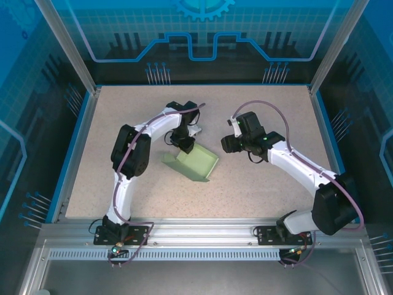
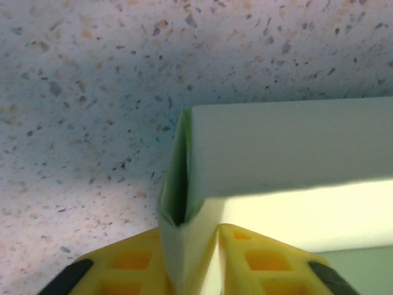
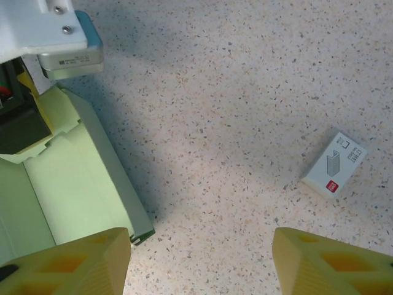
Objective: Fold the paper box
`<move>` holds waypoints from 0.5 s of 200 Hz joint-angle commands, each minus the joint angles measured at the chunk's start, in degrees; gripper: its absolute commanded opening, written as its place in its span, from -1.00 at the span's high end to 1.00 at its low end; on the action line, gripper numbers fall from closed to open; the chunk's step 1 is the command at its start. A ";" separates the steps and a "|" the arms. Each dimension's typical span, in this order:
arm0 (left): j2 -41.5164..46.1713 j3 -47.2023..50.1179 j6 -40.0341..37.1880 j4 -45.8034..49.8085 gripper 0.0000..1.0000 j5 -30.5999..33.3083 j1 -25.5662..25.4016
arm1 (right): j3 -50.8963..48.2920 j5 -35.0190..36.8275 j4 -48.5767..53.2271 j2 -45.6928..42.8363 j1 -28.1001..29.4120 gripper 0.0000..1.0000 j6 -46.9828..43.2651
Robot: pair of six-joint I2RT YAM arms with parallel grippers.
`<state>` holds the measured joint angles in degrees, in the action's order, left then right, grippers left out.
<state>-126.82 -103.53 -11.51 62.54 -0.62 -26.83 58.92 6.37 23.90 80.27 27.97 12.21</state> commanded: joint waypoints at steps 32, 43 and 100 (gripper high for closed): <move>0.13 -5.16 -2.86 2.61 0.06 -4.07 -0.40 | -0.65 -5.29 -2.98 3.65 -0.28 -0.27 1.97; 0.60 -5.58 -3.16 2.12 0.01 -4.61 -0.33 | -0.37 -6.42 -3.94 5.14 0.18 -0.27 1.94; 5.16 -6.98 -2.93 -2.57 -0.18 -7.65 2.08 | 4.87 -12.16 -6.42 16.48 2.38 -0.27 -0.38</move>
<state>-126.91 -109.27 -13.96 62.50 -4.82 -26.50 59.44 -1.72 19.25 91.70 28.36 13.19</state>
